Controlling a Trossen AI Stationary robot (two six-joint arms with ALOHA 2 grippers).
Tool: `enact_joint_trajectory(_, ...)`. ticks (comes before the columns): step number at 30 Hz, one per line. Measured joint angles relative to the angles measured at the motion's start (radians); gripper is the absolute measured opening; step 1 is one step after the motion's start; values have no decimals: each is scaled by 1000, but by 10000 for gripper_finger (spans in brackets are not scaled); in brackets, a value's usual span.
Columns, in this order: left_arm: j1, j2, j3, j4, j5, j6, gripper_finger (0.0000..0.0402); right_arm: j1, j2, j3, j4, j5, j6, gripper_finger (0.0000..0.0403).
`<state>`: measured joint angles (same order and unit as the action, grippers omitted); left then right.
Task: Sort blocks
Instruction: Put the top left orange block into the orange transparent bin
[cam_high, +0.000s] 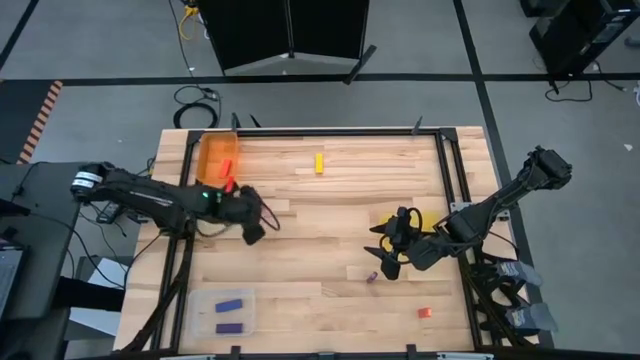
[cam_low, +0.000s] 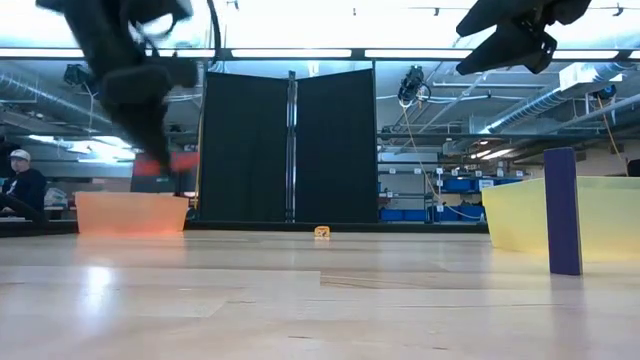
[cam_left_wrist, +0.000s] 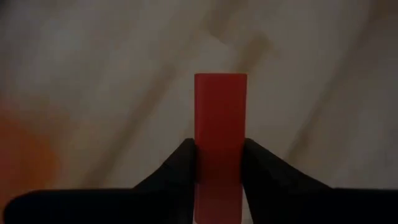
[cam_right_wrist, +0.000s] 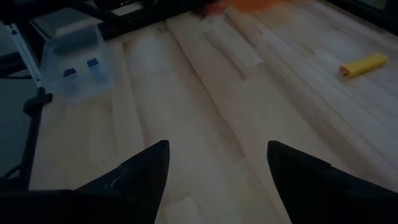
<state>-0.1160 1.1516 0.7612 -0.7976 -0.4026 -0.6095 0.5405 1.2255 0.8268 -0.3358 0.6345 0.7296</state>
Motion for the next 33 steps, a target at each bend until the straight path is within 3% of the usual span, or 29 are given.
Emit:
enact_joint_trajectory(7, 133, -178, 84, -203, -199, -73, 101, 34, 40, 2, 14, -9, 8, 281)
enact_joint_trajectory(14, 375, -287, 83, -254, -211, -76, 101, 36, 191, 2, 99, -118, 0, 282)
enact_joint_trajectory(22, 627, -209, 83, -150, -150, 64, 101, 73, 309, 141, 95, -156, -67, 281)
enact_joint_trajectory(33, 941, 2, 83, -49, -19, 241, 101, 184, 325, 289, -78, -63, -74, 279)
